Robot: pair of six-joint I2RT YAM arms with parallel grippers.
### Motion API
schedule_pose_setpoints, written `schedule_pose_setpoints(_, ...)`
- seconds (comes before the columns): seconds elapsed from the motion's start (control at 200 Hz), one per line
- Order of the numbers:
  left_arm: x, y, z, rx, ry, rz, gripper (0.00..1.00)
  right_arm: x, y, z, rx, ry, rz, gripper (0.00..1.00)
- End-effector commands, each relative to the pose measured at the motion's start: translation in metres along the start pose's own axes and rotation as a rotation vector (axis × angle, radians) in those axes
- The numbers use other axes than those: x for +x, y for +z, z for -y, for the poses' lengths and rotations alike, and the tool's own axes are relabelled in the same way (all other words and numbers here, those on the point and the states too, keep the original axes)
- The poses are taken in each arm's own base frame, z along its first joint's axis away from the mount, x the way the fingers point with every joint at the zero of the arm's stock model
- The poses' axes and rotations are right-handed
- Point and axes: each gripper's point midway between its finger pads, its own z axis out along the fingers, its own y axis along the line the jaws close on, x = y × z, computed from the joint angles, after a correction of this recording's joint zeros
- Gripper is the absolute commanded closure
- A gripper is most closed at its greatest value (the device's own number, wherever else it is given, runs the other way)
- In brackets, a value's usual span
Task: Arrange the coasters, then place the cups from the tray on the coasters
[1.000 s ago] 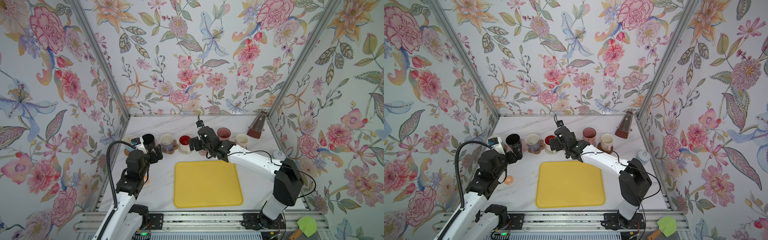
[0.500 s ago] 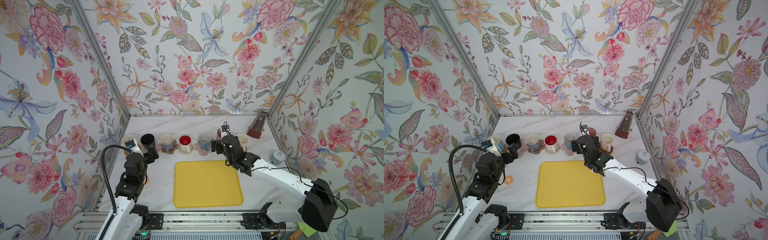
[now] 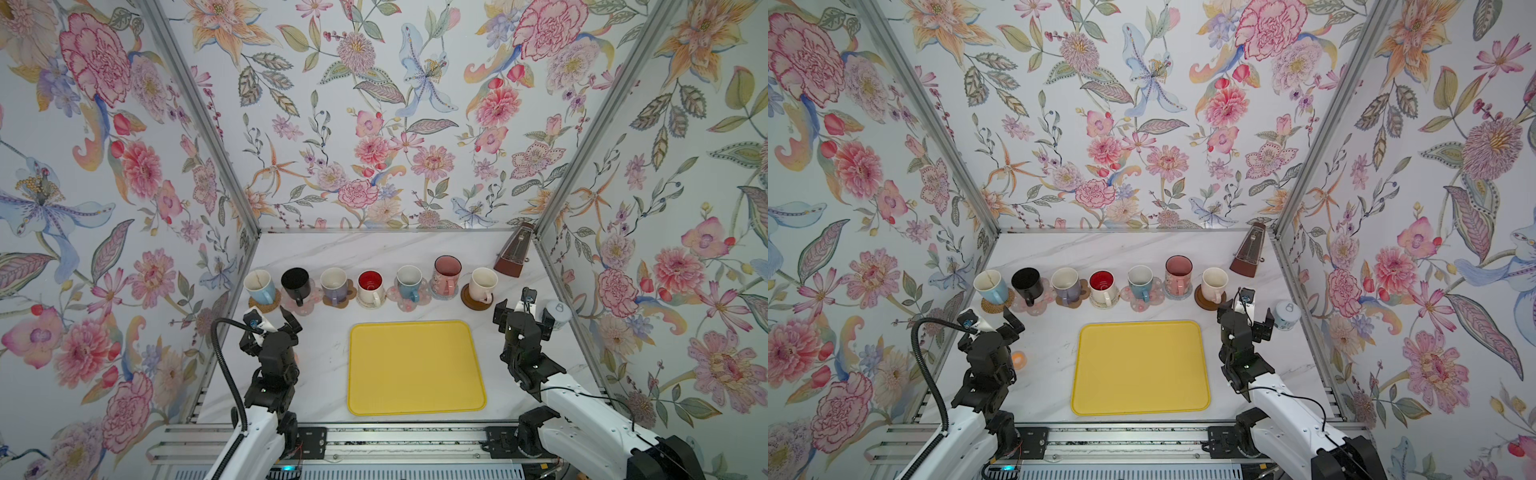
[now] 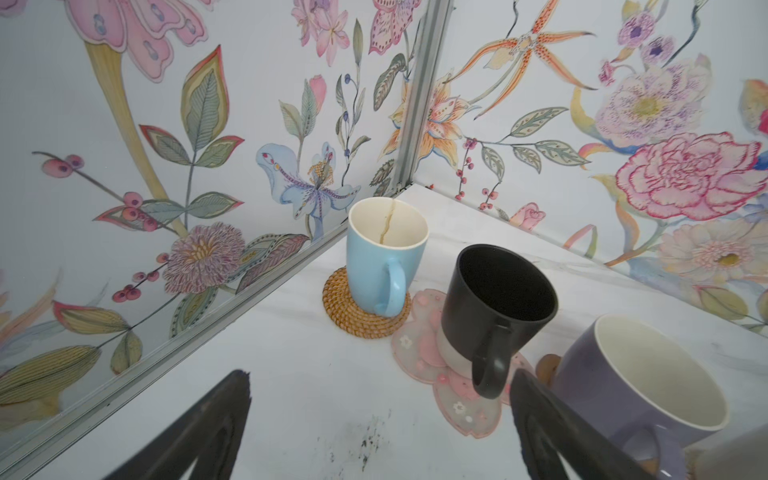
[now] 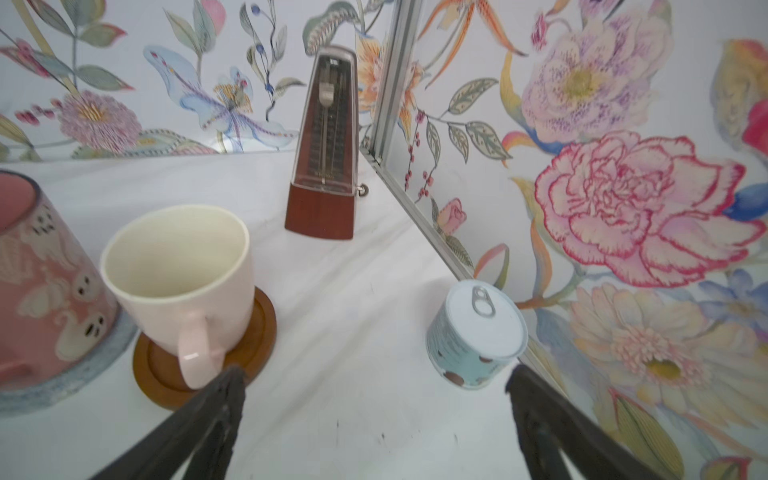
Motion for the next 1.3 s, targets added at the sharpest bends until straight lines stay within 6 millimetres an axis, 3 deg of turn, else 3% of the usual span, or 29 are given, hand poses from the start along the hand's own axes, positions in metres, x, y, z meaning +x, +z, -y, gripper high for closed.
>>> schedule_pose_setpoints(0.0,-0.016,0.000,-0.016,-0.092,-0.018,0.104,0.01,-0.012,0.010,0.002,0.016,0.042,0.075,0.01)
schedule_pose_setpoints(0.21,0.001,0.005,-0.017,-0.098,0.018,0.086,0.01,0.004,0.029,0.005,0.014,0.093,0.111,0.01)
schedule_pose_setpoints(0.33,0.009,0.009,-0.014,-0.096,0.030,0.061,0.01,-0.003,0.042,-0.003,-0.011,0.095,0.146,0.01)
schedule_pose_setpoints(0.515,0.010,0.009,-0.014,-0.095,0.050,0.060,0.01,-0.003,0.063,-0.012,-0.039,0.096,0.193,0.01)
schedule_pose_setpoints(0.741,0.008,0.007,-0.015,-0.093,0.072,0.071,0.01,0.007,0.080,-0.016,-0.130,0.141,0.090,0.01)
schedule_pose_setpoints(0.876,0.010,0.008,-0.013,-0.083,0.080,0.069,0.01,0.010,0.084,-0.020,-0.199,0.158,0.071,0.01)
schedule_pose_setpoints(0.946,0.010,0.009,-0.011,-0.074,0.085,0.069,0.01,0.022,0.088,-0.020,-0.232,0.181,0.049,0.01)
schedule_pose_setpoints(0.986,0.011,0.010,-0.009,-0.070,0.091,0.067,0.01,0.015,0.087,-0.020,-0.216,0.178,0.101,0.01)
schedule_pose_setpoints(1.026,0.012,0.011,-0.008,-0.063,0.096,0.065,0.01,0.022,0.087,-0.020,-0.219,0.174,0.048,0.01)
schedule_pose_setpoints(1.296,0.014,0.019,0.006,-0.006,0.161,0.076,0.01,0.019,0.087,-0.019,-0.215,0.178,0.066,0.01)
